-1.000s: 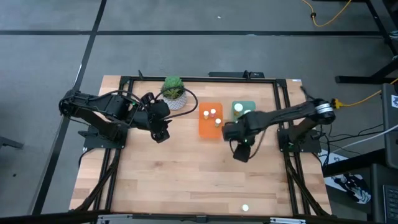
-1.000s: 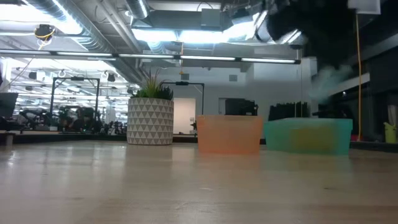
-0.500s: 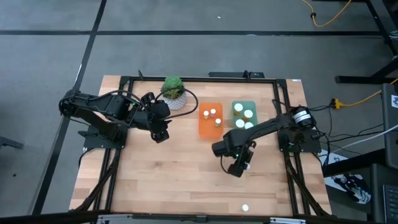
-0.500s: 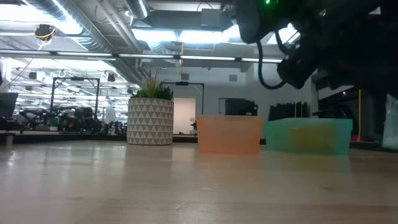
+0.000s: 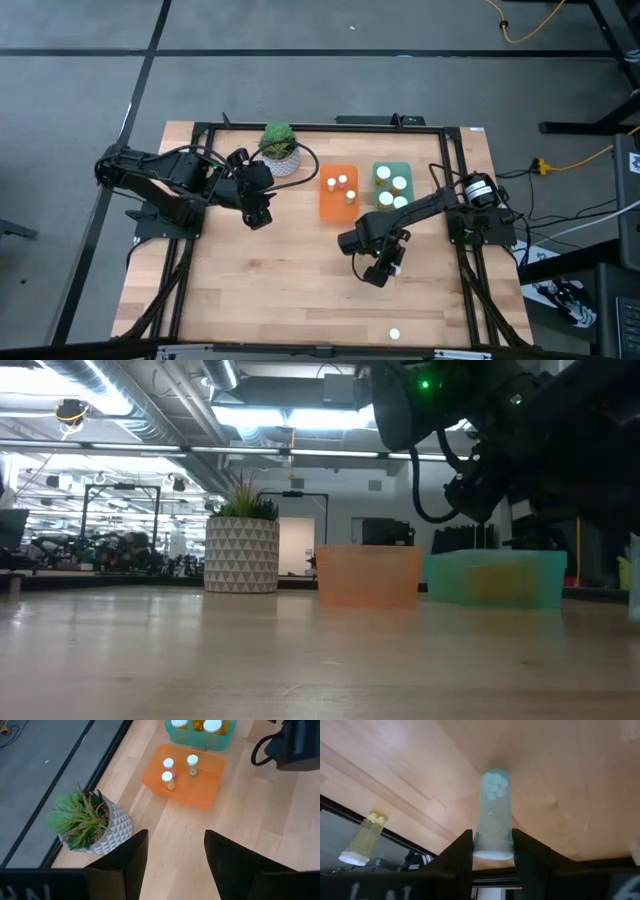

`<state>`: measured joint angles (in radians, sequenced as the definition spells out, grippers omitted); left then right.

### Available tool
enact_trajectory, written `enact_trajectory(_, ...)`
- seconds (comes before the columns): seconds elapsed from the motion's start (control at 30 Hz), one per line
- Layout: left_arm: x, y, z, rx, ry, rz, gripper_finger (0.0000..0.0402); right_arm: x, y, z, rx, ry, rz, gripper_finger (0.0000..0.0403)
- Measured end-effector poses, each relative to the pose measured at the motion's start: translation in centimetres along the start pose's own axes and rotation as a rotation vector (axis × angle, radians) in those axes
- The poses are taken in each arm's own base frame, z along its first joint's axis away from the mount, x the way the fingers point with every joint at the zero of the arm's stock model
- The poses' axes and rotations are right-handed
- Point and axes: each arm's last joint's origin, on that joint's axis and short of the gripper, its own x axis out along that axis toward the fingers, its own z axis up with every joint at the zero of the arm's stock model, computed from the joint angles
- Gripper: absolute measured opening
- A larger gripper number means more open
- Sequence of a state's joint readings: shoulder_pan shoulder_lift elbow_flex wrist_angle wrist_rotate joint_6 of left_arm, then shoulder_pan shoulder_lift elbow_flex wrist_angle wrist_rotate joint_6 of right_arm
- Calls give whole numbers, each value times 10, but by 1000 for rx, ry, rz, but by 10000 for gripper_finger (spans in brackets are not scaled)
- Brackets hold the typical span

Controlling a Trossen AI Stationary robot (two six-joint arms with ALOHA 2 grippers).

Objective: Pick and place medicine bottles into bin by pill shape (circle, oval)
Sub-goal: Adjust the small blue bottle

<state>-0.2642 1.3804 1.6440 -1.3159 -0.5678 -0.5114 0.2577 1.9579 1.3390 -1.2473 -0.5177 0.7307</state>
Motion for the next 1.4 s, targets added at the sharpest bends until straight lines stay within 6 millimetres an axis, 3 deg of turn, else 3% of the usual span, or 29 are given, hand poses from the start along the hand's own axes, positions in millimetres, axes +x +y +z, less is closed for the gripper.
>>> enact_trajectory(0.37,0,0,0,-4,0,0,187,0,-1,1,-5,-34,-32,153)
enact_trajectory(1.4,0,0,0,-4,0,0,187,0,-1,4,-23,-108,-91,157)
